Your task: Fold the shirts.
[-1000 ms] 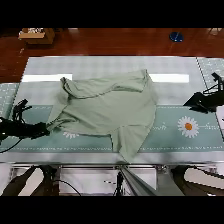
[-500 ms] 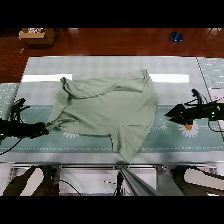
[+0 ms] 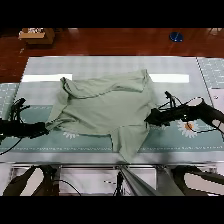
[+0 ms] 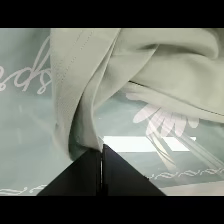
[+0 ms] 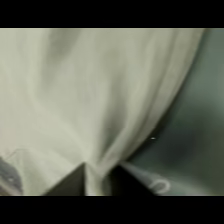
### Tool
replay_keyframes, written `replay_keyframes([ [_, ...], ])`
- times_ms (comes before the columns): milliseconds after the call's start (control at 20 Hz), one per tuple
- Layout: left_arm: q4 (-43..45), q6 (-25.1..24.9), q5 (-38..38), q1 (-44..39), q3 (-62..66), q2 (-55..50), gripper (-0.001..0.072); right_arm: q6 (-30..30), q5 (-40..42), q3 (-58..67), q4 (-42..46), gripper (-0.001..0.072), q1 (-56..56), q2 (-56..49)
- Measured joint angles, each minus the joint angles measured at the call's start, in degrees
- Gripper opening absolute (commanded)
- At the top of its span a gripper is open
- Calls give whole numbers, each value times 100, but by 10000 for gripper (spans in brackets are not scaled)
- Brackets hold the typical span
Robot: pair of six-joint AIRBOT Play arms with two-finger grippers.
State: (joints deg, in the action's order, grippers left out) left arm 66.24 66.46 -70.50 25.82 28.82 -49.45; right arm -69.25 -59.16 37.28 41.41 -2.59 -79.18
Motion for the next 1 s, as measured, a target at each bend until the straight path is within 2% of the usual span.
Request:
replay_keyframes([
  [200, -396, 4, 74, 0, 208, 17, 21, 52, 42, 66, -334, 26, 413, 125],
  [400, -1215, 2, 203, 0, 1222, 186, 21, 221, -243, 647, -802, 26, 297, 925],
  [650, -1908, 26, 286, 0, 3788, 516, 21, 142, -420, 2356, -1316, 25, -367, 2420],
  [750, -1998, 195, 409, 11, 4848, 595, 21, -7, -391, 3235, -1421, 25, -728, 2874],
  [1000, -2041, 518, 1047, 17, 7226, 765, 21, -505, -238, 5429, -1508, 25, -1589, 3460],
])
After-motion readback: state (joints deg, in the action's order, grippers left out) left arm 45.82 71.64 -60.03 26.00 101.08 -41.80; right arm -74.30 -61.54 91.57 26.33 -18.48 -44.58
